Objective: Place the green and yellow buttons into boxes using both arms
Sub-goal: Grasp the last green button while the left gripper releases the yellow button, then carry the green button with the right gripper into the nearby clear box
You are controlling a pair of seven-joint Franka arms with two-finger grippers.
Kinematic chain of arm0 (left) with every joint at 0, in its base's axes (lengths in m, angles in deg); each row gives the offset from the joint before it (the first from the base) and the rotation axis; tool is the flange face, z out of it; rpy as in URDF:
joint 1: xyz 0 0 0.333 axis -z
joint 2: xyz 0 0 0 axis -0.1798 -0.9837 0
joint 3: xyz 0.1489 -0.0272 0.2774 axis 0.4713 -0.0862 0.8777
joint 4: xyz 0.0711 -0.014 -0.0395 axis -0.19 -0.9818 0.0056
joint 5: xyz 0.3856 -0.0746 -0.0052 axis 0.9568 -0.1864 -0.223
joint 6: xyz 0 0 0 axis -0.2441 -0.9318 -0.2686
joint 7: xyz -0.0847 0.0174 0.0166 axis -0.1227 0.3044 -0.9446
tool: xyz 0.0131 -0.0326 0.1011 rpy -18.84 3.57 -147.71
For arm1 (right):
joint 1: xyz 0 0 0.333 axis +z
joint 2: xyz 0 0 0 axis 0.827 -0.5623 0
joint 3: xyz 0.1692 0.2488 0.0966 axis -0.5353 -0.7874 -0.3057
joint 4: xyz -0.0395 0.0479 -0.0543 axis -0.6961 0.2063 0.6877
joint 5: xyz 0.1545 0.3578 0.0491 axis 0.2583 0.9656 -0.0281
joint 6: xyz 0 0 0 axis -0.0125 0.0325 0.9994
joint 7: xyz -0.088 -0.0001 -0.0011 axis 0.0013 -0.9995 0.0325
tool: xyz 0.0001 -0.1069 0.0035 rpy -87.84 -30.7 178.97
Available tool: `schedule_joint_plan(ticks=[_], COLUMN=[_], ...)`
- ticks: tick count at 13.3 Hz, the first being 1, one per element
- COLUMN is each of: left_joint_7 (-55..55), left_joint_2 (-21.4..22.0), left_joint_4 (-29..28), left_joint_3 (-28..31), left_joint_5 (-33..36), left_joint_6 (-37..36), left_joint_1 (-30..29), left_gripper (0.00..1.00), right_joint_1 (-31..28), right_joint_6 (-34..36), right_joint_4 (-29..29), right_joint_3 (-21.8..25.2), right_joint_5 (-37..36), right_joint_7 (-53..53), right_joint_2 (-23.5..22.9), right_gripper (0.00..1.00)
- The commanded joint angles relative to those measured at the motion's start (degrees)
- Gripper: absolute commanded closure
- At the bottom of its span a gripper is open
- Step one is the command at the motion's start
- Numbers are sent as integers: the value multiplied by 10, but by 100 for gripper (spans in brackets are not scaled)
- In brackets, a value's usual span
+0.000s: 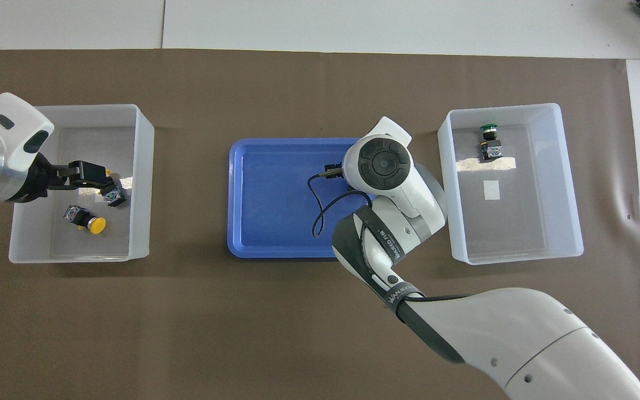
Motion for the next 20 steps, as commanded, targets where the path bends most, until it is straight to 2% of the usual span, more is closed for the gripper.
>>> schedule_joint_plan(ticks=[1, 2, 3, 4, 6, 7, 8, 9, 10, 12, 16, 18, 20], left_joint_7=[-49, -92, -121, -125, -128, -129, -130, -143, -152, -172, -174, -202, -202], left_joint_2=[24, 36, 44, 43, 38, 36, 32, 25, 18, 18, -2, 11, 12], left_joint_4=[-3, 0, 8, 29, 76, 96, 117, 138, 151, 151, 161, 135, 132], left_joint_3=[9, 10, 11, 12, 17, 18, 19, 19, 19, 19, 23, 23, 23], left_joint_5=[15, 15, 14, 10, 3, -3, -4, -5, -5, -5, 0, -5, -5], left_joint_6=[-12, -15, -23, -48, -97, -117, -144, -163, -174, -176, -176, -164, -164], left_joint_1=[43, 42, 38, 37, 36, 35, 35, 35, 29, 19, 7, 6, 5], left_gripper=[0, 0, 0, 0, 0, 0, 0, 0, 0, 0, 0, 0, 0], right_joint_1=[1, 1, 1, 1, 1, 2, 2, 1, -1, -9, -57, -88, -131], right_joint_6=[-31, -33, -39, -39, -39, -38, -39, -38, -32, -9, 91, 123, 126], right_joint_4=[13, 18, 20, 20, 23, 22, 19, 14, 13, 19, 24, 25, 27], right_joint_3=[0, 0, 0, 0, 0, -1, -1, 0, -1, 0, -1, -1, -1], right_joint_5=[-15, -15, -15, -15, -15, -15, -15, -15, -15, -14, -7, -5, -2], right_joint_7=[14, 16, 21, 22, 24, 30, 36, 36, 36, 35, 4, -40, -93], right_joint_2=[-7, -7, -7, -7, -7, -7, -6, -1, 10, 49, 140, 159, 161], right_gripper=[18, 19, 28, 31, 31, 46, 73, 95, 100, 100, 100, 100, 100])
